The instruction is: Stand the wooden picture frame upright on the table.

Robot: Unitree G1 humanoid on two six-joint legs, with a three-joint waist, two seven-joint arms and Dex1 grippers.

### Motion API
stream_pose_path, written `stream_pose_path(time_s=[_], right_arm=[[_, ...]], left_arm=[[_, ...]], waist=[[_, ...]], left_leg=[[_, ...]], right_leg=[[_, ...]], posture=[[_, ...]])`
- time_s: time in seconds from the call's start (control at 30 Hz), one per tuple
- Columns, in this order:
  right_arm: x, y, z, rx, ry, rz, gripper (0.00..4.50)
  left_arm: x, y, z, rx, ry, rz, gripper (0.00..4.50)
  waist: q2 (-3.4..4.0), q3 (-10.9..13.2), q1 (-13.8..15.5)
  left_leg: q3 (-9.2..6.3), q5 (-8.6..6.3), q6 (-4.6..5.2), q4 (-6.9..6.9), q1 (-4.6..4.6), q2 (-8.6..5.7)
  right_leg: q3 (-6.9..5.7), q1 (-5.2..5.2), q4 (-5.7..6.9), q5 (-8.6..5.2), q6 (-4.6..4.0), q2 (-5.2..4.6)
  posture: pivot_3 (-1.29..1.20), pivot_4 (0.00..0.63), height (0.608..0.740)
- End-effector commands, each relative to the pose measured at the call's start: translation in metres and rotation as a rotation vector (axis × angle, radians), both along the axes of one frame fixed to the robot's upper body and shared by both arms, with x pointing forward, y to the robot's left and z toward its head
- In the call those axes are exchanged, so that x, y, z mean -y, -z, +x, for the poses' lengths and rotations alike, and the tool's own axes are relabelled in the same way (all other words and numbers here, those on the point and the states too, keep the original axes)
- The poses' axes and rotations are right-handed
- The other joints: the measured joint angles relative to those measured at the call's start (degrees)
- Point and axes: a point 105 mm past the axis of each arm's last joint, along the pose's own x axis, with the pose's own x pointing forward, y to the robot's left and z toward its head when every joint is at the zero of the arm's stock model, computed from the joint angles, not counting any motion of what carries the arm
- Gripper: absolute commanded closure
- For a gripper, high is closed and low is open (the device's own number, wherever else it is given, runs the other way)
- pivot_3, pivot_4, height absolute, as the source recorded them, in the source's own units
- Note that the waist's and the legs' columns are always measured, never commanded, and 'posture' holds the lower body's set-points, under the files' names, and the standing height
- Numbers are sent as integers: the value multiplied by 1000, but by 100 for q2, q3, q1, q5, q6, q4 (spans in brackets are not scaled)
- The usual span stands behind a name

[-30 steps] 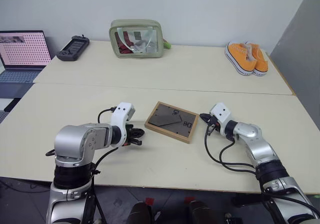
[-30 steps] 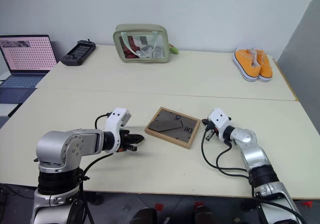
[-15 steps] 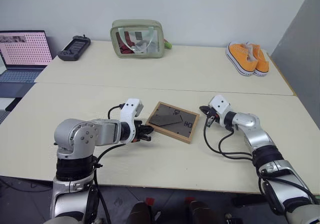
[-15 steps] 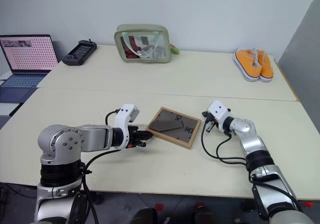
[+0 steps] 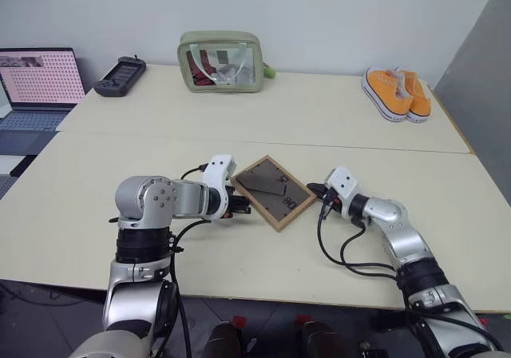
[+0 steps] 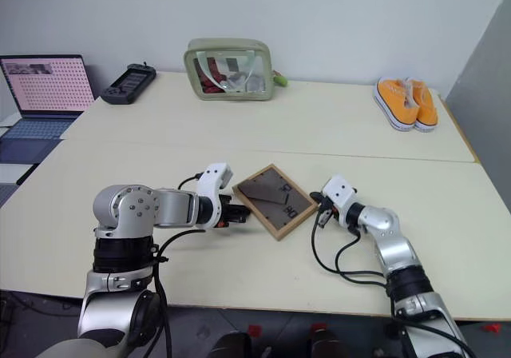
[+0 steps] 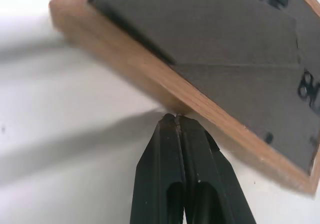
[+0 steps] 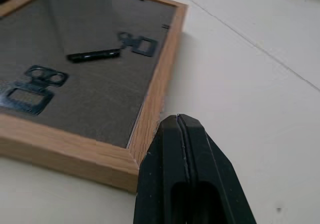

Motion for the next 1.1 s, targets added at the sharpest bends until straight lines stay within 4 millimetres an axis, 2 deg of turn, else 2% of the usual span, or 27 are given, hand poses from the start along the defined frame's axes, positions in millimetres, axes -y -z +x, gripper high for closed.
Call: stream_pose_path(time_s=[0.03, 0.17, 0.43, 0.53, 0.67, 0.77, 0.83, 0.93, 1.1], right_arm=[[-4, -22, -16, 38, 0, 53, 4500], [2, -23, -30, 23, 48, 73, 4500], [8, -25, -38, 10, 125, 102, 4500], [16, -25, -36, 17, 146, 79, 4500], [32, -31, -26, 38, 177, 48, 4500], [36, -30, -21, 41, 177, 33, 4500], [38, -27, -18, 32, 179, 29, 4500], [40, -23, -12, 28, 171, 7, 4500], [45, -33, -5, 54, 158, -12, 4500]], left_arm=[[10, -17, 12, 71, 53, -16, 4481], [17, -21, 22, 104, 117, 6, 4481], [13, -12, 38, 121, 161, 29, 4481], [10, -11, 37, 126, 196, 27, 4481], [-3, -13, 33, 108, 209, -29, 4481], [-8, -16, 29, 97, 219, -54, 4481], [-4, -23, 24, 103, 256, -118, 4481], [3, -39, 14, 36, 259, -369, 4481], [-9, -36, 1, -60, 200, -533, 4481]], waist=[[1, 0, 1], [0, 1, 17], [0, 1, 19], [0, 1, 16], [1, 1, 7], [0, 1, -2], [1, 1, -7], [0, 3, -3], [1, 2, -25]], left_leg=[[1, 0, 0, -1, 0, -1], [0, 0, 1, -2, -1, -2], [1, -1, 3, -3, -2, -2], [2, -1, 3, -3, -4, -1], [3, -2, 4, -4, -4, -1], [2, -2, 4, -4, -4, -1], [2, -2, 5, -4, -4, 0], [2, -2, 4, -5, -5, 0], [2, -2, 5, -4, -7, 0]], right_leg=[[0, 0, 0, 0, 0, 0], [-1, -1, -2, -1, 1, 0], [-1, -1, -10, -2, 1, 1], [-1, -2, -12, -2, 2, 2], [0, -4, -12, -3, 2, 3], [0, -3, -13, -4, 1, 3], [0, -3, -13, -4, 1, 3], [-1, -4, -12, -5, 1, 4], [-2, -6, -12, -5, 1, 3]], posture=[[0, 150, 740], [0, 150, 740], [0, 150, 740], [0, 150, 740], [0, 150, 740], [0, 150, 740], [0, 150, 740], [0, 150, 740], [0, 150, 740]])
